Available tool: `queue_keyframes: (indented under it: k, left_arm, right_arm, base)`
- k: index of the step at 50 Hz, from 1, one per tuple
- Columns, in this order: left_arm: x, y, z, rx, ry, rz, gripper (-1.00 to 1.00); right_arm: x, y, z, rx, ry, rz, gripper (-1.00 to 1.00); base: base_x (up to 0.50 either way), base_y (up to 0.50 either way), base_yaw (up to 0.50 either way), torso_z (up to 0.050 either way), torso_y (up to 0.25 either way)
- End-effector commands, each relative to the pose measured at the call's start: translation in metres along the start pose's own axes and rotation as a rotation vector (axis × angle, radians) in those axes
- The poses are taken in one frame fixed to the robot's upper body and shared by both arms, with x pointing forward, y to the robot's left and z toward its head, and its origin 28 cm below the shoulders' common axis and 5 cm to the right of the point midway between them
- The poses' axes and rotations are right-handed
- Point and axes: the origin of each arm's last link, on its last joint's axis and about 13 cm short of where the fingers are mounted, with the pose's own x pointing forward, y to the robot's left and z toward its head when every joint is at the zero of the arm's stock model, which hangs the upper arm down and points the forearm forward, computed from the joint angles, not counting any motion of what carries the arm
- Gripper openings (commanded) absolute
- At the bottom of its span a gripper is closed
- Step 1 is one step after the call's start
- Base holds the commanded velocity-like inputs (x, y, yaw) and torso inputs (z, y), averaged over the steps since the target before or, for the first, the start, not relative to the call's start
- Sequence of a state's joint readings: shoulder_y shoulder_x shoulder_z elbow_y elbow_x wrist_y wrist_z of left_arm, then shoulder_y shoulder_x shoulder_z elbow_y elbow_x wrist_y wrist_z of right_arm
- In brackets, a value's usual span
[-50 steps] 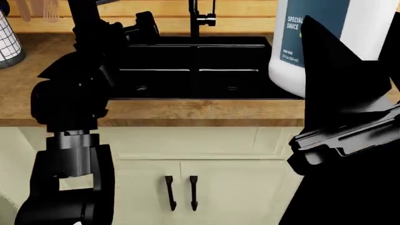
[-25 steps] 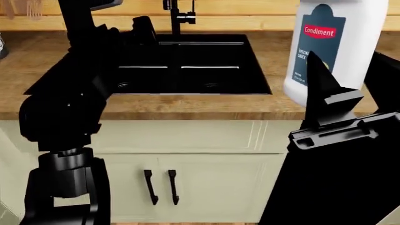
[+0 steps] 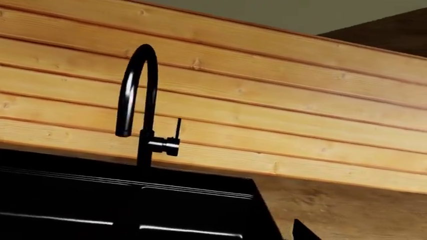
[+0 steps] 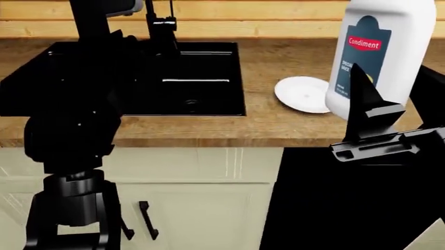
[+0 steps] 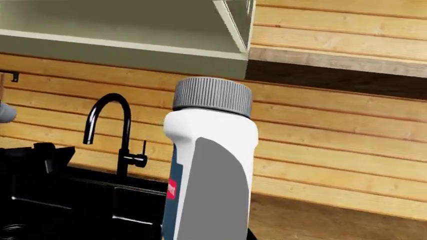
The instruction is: Pick the salami from the plate and place it on the cutting board. Then pick the condiment bottle from the cabinet and place it next to the cutting board.
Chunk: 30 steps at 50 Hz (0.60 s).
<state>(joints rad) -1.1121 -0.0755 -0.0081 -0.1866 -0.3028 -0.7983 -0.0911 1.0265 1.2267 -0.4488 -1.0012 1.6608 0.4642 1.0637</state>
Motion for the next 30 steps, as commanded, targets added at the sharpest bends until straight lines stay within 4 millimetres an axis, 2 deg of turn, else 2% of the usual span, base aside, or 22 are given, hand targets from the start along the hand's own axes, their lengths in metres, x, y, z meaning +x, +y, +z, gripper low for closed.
queue_keyframes:
  k: [1, 30]
  left_arm:
    - [-0.0035, -0.0026, 0.0002, 0.004, -0.004, -0.012, 1.0]
    - [-0.0062, -0.0047, -0.0012, 0.013, -0.008, -0.021, 1.0]
  right_arm:
    - [-0.0005, -0.0046, 0.0025, -0.019, -0.047, -0.038, -1.0]
    - [-0.0039, -0.0058, -0.0023, -0.015, -0.027, -0.044, -1.0]
  base:
    - [0.17, -0.5, 0.0, 0.0, 0.0]
    - [0.17, -0.5, 0.0, 0.0, 0.001]
